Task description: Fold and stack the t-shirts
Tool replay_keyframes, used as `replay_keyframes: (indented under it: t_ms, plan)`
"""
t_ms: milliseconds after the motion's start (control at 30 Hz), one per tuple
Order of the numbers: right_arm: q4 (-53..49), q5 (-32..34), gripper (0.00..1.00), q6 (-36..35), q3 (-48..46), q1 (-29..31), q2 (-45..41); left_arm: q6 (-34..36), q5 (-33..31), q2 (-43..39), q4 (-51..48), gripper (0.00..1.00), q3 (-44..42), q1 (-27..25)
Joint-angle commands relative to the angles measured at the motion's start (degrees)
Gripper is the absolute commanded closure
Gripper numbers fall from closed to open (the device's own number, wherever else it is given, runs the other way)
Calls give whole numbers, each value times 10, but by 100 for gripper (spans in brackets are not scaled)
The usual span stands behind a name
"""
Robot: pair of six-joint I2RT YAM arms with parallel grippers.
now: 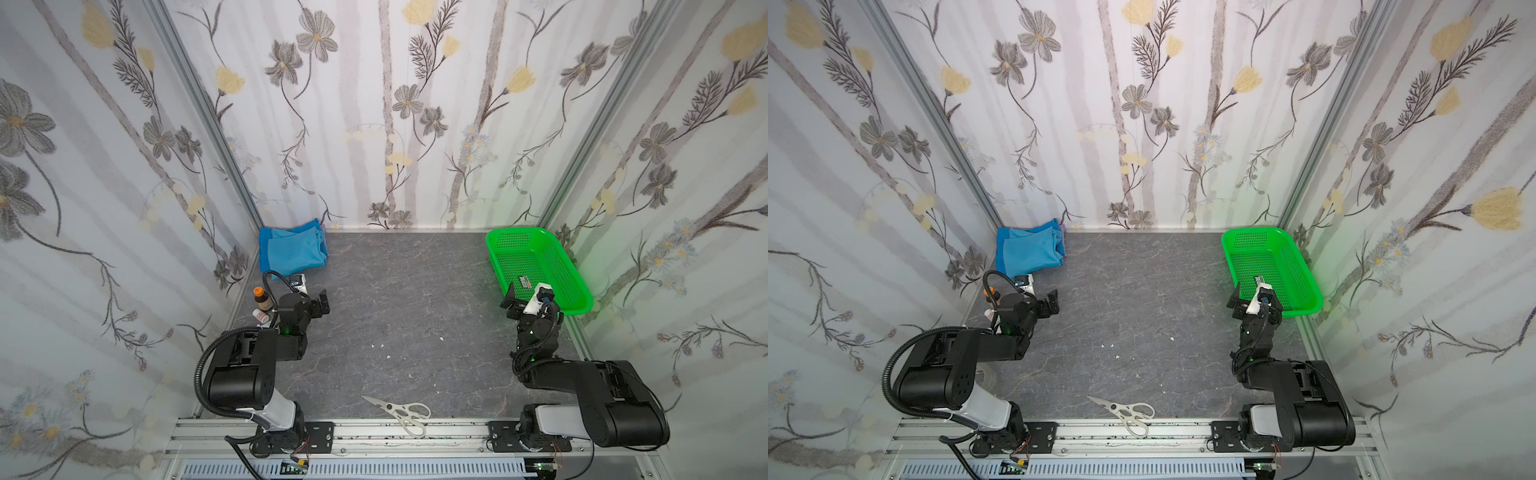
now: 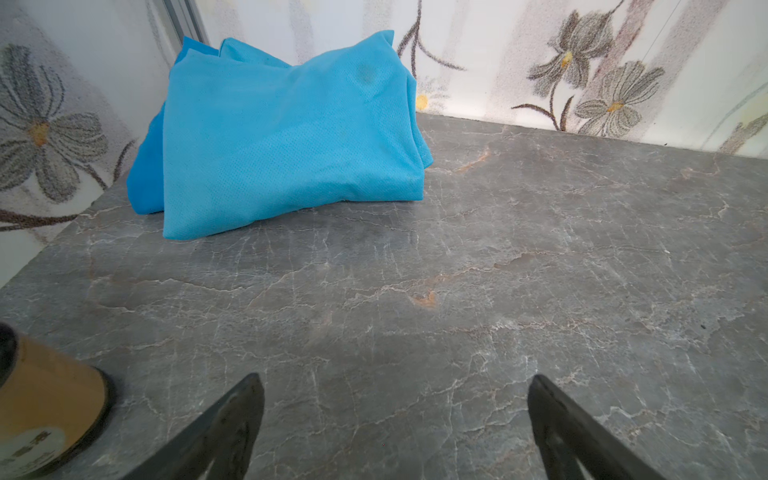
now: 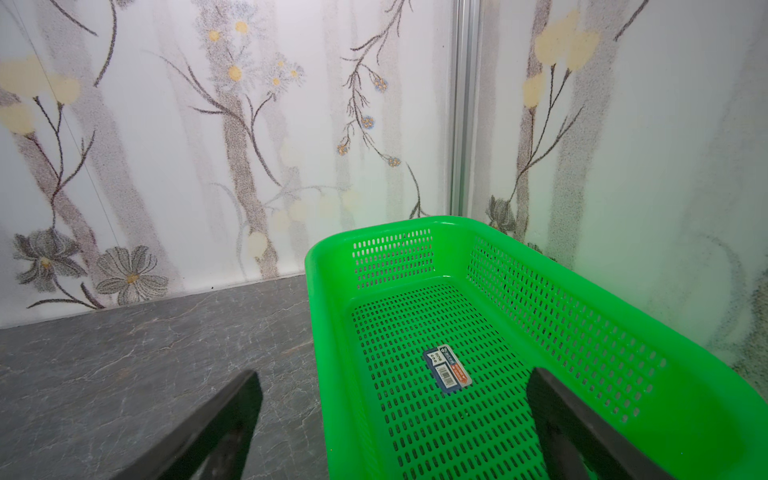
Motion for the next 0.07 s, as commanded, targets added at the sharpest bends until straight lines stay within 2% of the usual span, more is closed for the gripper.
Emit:
replay_keyframes:
  t_ms: [0,33]
  plan:
    - [11,2,0,5,5,0,2,8,-4,1,5,0,3,0]
    - [11,2,0,5,5,0,1,7,-3,1,6,0,3,0]
